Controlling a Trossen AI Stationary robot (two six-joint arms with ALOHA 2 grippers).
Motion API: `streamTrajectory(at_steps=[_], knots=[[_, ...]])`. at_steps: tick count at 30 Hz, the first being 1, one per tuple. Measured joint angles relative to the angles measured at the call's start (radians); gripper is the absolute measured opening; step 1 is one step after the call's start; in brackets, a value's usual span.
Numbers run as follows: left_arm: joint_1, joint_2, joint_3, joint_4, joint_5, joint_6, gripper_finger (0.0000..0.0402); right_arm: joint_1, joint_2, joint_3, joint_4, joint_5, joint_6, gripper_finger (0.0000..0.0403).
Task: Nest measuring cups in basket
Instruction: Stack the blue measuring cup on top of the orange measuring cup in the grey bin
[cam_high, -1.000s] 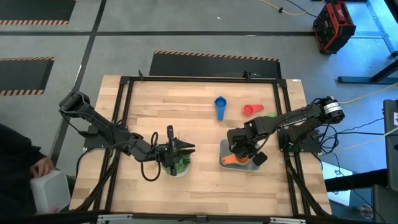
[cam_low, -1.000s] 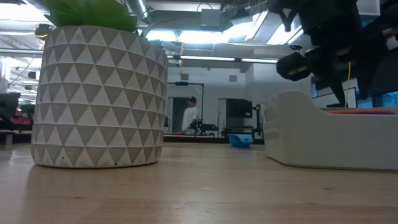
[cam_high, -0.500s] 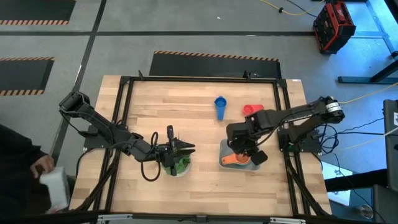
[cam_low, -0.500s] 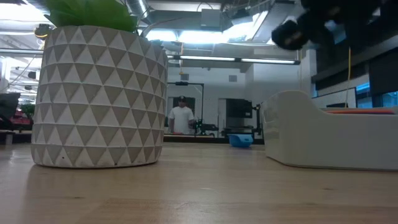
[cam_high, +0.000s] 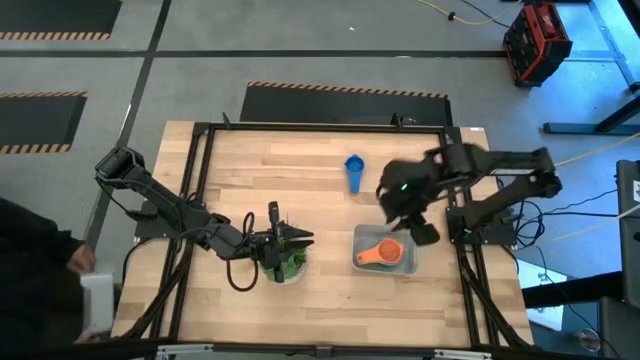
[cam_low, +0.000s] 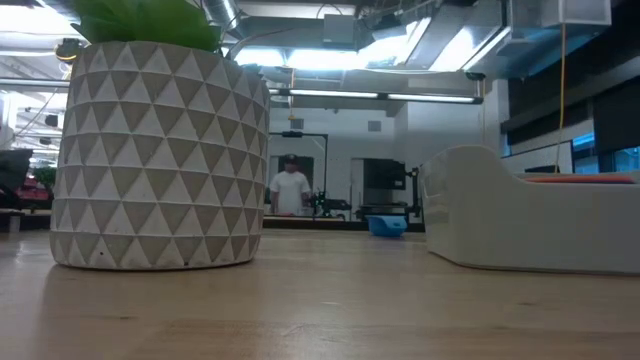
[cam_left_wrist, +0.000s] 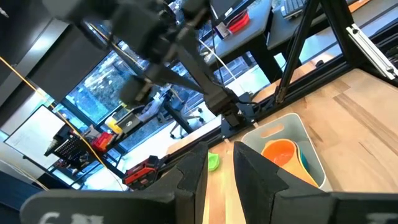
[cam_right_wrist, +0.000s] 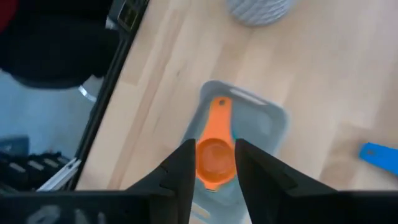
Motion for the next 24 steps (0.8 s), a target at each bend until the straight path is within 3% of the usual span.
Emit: streamTrajectory(at_steps=[7,13,19,24], knots=[[0.000,0.000,0.000,0.000,0.000,0.000,0.0071,-0.175,-0.169,-0.034,0.072,0.128,-0.011,0.0117],[0.005,0.000,0.000,0.001,0.000,0.008,0.0071,-0.341,-0.260,-0.107,0.229,0.148,0.049,0.0117],[0.018,0.000,0.000,0.020,0.001,-0.001,0.0071,-0.499,-0.261,-0.195,0.319,0.184,0.055,0.0117],[0.062,0.000,0.000,0.019,-0.007,-0.094,0.0071,-0.607,-0.220,-0.282,0.470,0.185,0.063,0.0117]])
